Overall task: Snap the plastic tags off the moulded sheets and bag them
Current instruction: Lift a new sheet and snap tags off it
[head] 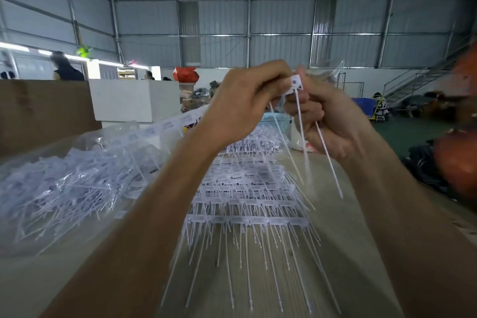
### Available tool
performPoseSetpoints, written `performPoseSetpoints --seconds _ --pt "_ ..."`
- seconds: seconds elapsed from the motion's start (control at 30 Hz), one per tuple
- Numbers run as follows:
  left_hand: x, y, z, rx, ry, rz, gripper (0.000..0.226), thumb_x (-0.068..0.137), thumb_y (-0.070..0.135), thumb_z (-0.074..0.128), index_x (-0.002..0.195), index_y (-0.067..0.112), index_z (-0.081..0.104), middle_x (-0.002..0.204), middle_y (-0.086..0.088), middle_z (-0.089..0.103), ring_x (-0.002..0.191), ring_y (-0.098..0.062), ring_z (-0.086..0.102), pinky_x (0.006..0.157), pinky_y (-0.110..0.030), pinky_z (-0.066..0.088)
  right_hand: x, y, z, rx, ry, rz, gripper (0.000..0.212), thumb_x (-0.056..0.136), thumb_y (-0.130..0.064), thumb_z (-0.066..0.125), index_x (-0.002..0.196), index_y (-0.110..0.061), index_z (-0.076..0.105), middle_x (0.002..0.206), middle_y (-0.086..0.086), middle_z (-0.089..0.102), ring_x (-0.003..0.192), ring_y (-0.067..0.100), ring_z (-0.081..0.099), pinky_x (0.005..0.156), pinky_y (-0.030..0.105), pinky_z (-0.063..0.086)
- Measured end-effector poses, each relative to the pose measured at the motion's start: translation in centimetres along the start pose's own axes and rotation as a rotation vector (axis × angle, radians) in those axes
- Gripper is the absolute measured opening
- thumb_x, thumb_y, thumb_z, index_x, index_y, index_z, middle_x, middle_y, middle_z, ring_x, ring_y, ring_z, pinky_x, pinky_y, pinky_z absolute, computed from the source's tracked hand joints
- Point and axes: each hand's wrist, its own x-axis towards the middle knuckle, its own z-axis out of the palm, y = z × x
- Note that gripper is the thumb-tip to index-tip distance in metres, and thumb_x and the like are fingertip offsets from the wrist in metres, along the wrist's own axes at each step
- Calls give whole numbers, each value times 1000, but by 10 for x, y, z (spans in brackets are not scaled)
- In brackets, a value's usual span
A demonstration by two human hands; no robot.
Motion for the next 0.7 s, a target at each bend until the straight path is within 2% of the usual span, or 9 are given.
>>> performPoseSetpoints --seconds 0.1,0.17,0.27,0.33,0.4,0.47,0.53,0.63,0.7 --pt "-3 -5 6 93 -59 -54 22 104 24 52 91 9 63 70 -2 64 66 -21 62 67 -43 51 0 -3 -3 -700 277 -373 9 97 -14 63 89 -11 61 64 6 56 49 9 46 42 20 38" --pt "-4 -8 7 192 -56 -54 24 105 27 50 93 10 62 71 -4 64 66 -26 60 65 -45 51 3 -5 0 -1040 389 -578 11 96 -16 67 88 -13 60 68 11 63 54 12 57 48 26 43" --pt "-5 -4 7 425 -39 20 19 105 24 49 97 13 62 75 -7 62 70 -30 57 59 -41 45 11 -3 5 -1357 552 -640 14 93 -24 69 84 -18 60 72 4 66 70 21 66 65 32 51" --pt "-7 1 8 537 -77 125 13 99 8 54 102 14 65 78 -9 65 71 -32 57 58 -37 38 15 2 7 -1527 680 -593 15 92 -24 71 83 -17 60 74 -3 61 75 19 63 70 32 49" --pt "-8 7 13 563 -128 219 25 96 -1 58 112 15 67 82 -8 71 70 -28 56 60 -38 41 18 4 0 -1457 739 -467 16 92 -21 70 83 -12 60 72 -2 60 70 18 62 64 33 50" --pt "-8 9 14 485 -128 222 14 99 8 59 109 13 68 82 -7 72 69 -26 54 60 -38 44 16 4 -10 -1080 653 -320 16 95 -16 68 84 -8 61 63 3 62 49 12 56 48 28 47" --pt "-9 5 11 452 -111 155 17 104 23 52 101 14 66 83 -4 70 72 -24 54 60 -39 48 10 1 -18 -779 574 -238 16 97 -17 66 84 -10 60 55 1 58 42 8 44 41 20 39" --pt "-11 -6 10 341 -124 18 26 106 34 45 102 15 63 87 8 62 78 -20 56 65 -41 52 6 -6 -22 -693 496 -271 12 100 -27 62 93 -18 64 58 -7 59 50 8 44 43 20 39" --pt "-10 -10 12 228 -124 -34 25 105 33 48 102 14 64 87 5 60 80 -21 56 70 -42 51 8 -6 -17 -692 450 -348 12 101 -29 60 90 -24 63 57 -9 56 49 6 43 43 19 35"
